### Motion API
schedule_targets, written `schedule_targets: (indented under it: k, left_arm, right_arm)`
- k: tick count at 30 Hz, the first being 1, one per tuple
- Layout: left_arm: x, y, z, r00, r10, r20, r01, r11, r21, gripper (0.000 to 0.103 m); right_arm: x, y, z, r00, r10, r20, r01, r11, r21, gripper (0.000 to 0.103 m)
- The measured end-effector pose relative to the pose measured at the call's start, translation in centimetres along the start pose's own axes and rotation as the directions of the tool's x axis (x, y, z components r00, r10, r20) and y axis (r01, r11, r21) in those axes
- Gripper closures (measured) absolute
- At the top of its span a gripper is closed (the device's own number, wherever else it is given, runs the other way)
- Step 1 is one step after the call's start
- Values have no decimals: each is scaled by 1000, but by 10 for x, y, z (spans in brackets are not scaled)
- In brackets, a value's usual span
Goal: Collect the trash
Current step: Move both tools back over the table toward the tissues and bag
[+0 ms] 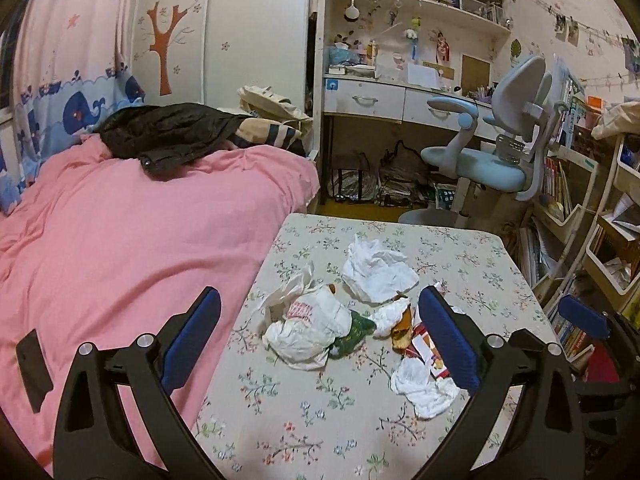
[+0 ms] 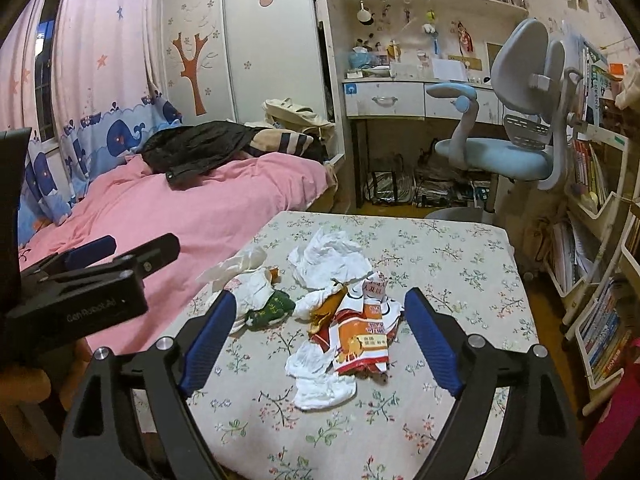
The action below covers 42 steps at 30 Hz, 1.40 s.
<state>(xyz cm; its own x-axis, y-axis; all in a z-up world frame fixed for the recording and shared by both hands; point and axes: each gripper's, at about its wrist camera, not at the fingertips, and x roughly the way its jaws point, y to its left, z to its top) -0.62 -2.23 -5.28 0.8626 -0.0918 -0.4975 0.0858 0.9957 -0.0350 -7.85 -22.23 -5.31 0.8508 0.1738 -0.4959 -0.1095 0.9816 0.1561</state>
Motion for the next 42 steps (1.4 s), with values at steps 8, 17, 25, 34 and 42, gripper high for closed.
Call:
schedule_targets:
  k: [8, 17, 25, 34, 42]
  left_arm:
    - [10, -2, -2, 1000, 15, -8, -15, 1000, 8, 8]
    - [11, 2, -3, 1000, 19, -16, -20, 1000, -8, 8]
    - [25, 26, 0, 996, 43, -79, -47, 998, -52, 8]
    - [46, 82, 1, 976, 115, -184, -148, 973, -177, 8]
    - [63, 93, -6, 961, 133, -242, -181, 965, -189, 8]
  right_arm:
    - [7, 1, 1, 1000, 12, -18, -12, 1000, 5, 20]
    - [9, 0, -1, 999, 8, -36, -8, 1000, 4, 19]
    - [16, -18, -2, 997, -4, -83, 10, 997, 71, 19]
    - [49, -26, -32, 947, 61, -314, -23, 992, 126, 31]
    - [89, 13, -62, 881, 40, -471, -47, 999, -4, 34]
